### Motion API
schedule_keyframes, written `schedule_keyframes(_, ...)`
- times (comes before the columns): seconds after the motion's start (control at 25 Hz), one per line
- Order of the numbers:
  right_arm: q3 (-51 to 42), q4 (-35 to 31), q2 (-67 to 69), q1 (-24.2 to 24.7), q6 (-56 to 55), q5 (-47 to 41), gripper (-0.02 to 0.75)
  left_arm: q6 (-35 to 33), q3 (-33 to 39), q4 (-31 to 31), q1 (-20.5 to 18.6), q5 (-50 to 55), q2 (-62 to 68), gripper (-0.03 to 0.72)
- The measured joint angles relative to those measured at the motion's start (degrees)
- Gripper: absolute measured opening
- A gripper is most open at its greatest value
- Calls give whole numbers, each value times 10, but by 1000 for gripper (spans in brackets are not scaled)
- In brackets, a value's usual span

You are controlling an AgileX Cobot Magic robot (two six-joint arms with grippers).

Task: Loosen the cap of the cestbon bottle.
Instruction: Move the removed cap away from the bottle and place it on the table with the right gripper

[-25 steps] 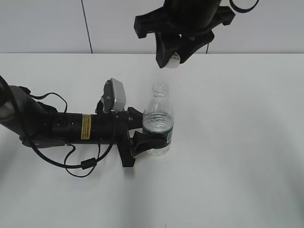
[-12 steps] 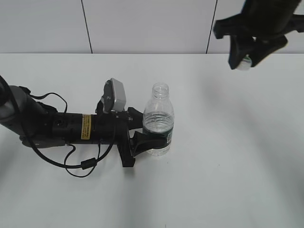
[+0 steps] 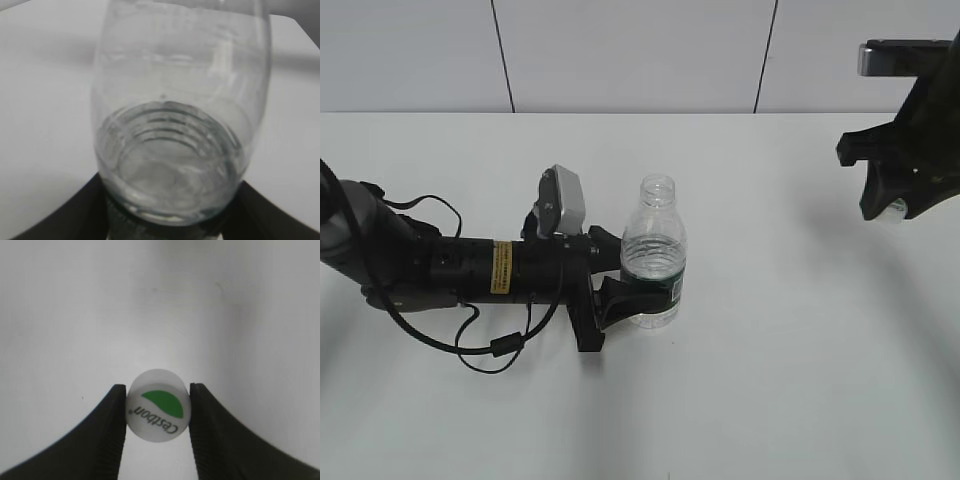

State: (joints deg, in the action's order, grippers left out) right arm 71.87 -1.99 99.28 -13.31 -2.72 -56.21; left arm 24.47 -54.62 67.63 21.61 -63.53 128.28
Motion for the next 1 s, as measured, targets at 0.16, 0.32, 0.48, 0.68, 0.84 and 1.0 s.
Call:
schedule_keyframes(0.16, -66, -22, 0, -2, 5, 131, 300, 0, 0, 0, 0, 0, 0, 372)
schedule_keyframes(0.32, -95, -33, 22, -4, 18, 178, 300, 0, 0, -1, 0, 0, 0, 372)
schedule_keyframes(0.48, -99, -53, 62, -21, 39, 207, 300, 0, 0, -1, 0, 0, 0, 372)
schedule_keyframes(0.68, -99, -55, 97, -54, 41, 236, 300, 0, 0, -2, 0, 0, 0, 372)
schedule_keyframes(0.84, -99, -55, 122, -58, 41, 251, 300, 0, 0, -7, 0, 0, 0, 372)
schedule_keyframes(1.0, -99, -55, 138, -58, 41, 254, 300, 0, 0, -46, 0, 2, 0, 372)
